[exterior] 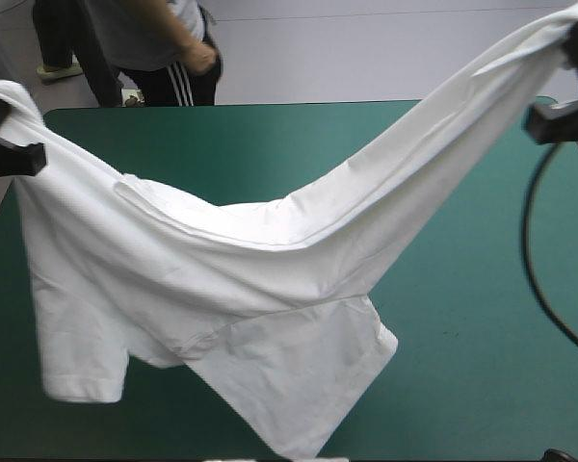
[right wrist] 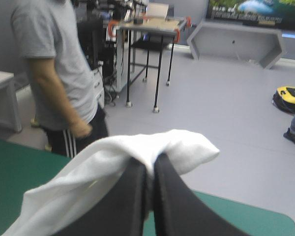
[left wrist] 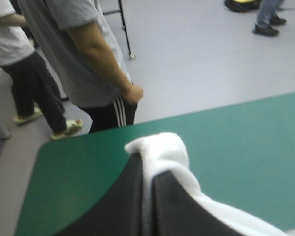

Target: Fold the cloth

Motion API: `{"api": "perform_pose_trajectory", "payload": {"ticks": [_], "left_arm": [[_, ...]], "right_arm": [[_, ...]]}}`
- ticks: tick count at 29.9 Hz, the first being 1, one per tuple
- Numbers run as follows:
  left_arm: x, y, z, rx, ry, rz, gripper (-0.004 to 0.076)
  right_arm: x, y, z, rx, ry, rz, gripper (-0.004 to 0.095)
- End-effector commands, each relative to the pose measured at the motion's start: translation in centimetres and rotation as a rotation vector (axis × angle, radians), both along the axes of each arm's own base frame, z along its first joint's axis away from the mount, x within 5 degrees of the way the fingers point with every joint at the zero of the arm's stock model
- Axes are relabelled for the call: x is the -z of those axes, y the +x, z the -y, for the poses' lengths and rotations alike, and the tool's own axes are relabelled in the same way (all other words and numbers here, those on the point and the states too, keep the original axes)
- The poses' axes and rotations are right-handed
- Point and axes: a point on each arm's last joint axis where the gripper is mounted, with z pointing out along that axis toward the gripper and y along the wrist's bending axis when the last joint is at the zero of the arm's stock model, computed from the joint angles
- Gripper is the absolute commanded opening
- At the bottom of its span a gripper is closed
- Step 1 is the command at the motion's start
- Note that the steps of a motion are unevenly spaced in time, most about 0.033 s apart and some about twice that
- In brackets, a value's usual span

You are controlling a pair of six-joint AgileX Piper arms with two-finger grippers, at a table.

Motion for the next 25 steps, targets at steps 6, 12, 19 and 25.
{"api": "perform_pose_trajectory", "payload": {"ticks": [6, 12, 19, 25], "left_arm": [[8.0, 7.2, 1.4, 0.081, -0.059, -0.198, -0.0009], [15.3, 13.0, 1.5, 0.037, -0.077, -0.277, -0.0009], [21.3, 22.0, 1.5, -0.022, -0.092, -0.232, -0.0009], [25.7, 26.6, 1.5, -0.064, -0.107, -0.185, 0.0013]], "right_arm": [[5.0, 7.7, -7.0, -0.035, -0.166, -0.140, -0.0015], [11.9, 15.4, -11.4, -0.025, -0.221, -0.229, -0.0015], [18.9, 25.4, -11.9, 0.071, -0.146, -0.251, -0.0015], [22.8, 29.6, -12.2, 0.056, -0.163, -0.251, -0.0014]]}}
